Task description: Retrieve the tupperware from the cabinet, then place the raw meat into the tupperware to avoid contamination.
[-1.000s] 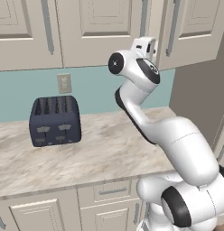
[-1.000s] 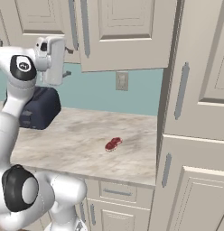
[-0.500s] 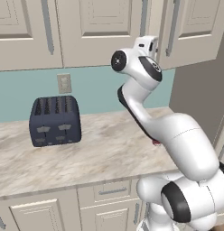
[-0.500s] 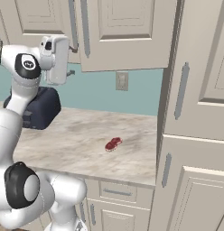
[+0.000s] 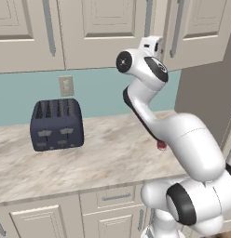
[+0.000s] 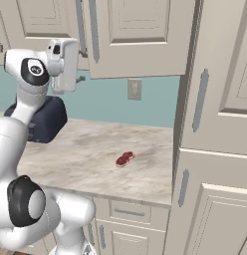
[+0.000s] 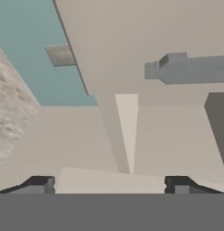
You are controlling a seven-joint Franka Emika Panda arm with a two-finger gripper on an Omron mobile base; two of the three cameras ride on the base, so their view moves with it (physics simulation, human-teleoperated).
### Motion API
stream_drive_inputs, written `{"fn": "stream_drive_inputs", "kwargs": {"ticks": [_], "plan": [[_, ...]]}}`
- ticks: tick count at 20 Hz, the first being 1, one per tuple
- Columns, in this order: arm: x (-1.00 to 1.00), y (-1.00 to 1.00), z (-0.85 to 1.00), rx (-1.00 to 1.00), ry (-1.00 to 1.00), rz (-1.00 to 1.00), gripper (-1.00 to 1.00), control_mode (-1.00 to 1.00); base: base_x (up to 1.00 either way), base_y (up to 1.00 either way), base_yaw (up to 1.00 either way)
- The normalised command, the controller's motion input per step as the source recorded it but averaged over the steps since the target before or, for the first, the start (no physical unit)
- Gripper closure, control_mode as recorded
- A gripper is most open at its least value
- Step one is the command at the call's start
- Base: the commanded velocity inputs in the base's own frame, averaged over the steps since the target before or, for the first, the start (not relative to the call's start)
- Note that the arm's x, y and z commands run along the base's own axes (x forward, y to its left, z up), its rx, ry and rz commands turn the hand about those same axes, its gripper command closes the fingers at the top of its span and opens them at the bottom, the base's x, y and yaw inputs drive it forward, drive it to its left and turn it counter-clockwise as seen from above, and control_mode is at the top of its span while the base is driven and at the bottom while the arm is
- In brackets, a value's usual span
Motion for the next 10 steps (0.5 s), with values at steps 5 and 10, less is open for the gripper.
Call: {"fn": "stream_drive_inputs", "kwargs": {"ticks": [5, 10], "plan": [[0.21, -0.03, -0.06, 0.0, 0.0, 0.0, -1.0, -1.0, 0.0, 0.0, 0.0], [0.07, -0.06, -0.03, 0.0, 0.0, -0.01, -1.0, -1.0, 0.0, 0.0, 0.0]]}}
